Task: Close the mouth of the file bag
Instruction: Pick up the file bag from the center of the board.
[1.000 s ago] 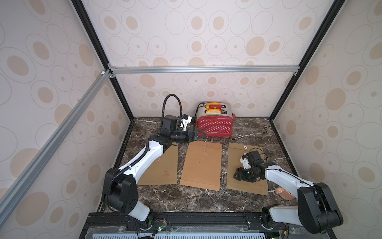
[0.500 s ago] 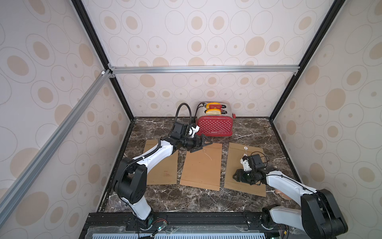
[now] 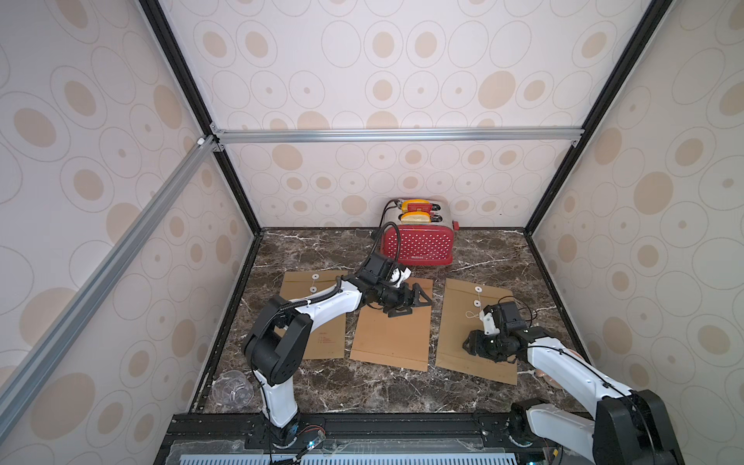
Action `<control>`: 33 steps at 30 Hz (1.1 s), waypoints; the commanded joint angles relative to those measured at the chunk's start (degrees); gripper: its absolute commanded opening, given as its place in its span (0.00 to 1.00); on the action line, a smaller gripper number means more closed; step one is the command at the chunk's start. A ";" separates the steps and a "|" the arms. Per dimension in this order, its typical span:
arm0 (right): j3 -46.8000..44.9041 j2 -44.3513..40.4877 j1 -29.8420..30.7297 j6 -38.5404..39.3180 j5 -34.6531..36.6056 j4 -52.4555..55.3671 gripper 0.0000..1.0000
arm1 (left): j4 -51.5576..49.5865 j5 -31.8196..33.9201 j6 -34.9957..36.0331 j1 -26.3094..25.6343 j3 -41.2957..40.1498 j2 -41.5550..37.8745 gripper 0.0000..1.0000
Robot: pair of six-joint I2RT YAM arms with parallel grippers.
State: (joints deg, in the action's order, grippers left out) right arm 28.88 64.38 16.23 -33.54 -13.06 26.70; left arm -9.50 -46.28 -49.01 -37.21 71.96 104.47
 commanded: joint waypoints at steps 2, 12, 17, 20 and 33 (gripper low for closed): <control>-1.74 0.89 -0.32 -1.25 -0.07 0.34 0.56 | 1.19 2.25 -3.57 -1.15 3.30 3.50 0.88; -4.36 3.03 -0.42 -0.35 -3.79 -4.11 0.54 | -2.45 2.87 -2.38 -6.15 12.08 14.37 0.83; -5.08 2.81 -0.42 -0.15 -5.27 -5.69 0.53 | -7.49 4.85 2.75 -6.32 14.96 16.29 0.82; -4.96 2.57 -0.73 0.16 -5.37 -5.78 0.53 | -8.64 5.09 4.14 -6.33 14.63 16.62 0.82; -6.45 1.64 -1.24 0.74 -8.04 -6.67 0.51 | -2.96 1.85 5.44 -6.65 18.34 20.53 0.85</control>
State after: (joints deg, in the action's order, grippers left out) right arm 24.47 66.06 15.07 -33.41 -20.82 16.51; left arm -16.29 -42.68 -43.48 -43.77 87.85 123.26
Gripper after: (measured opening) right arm 0.516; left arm 0.853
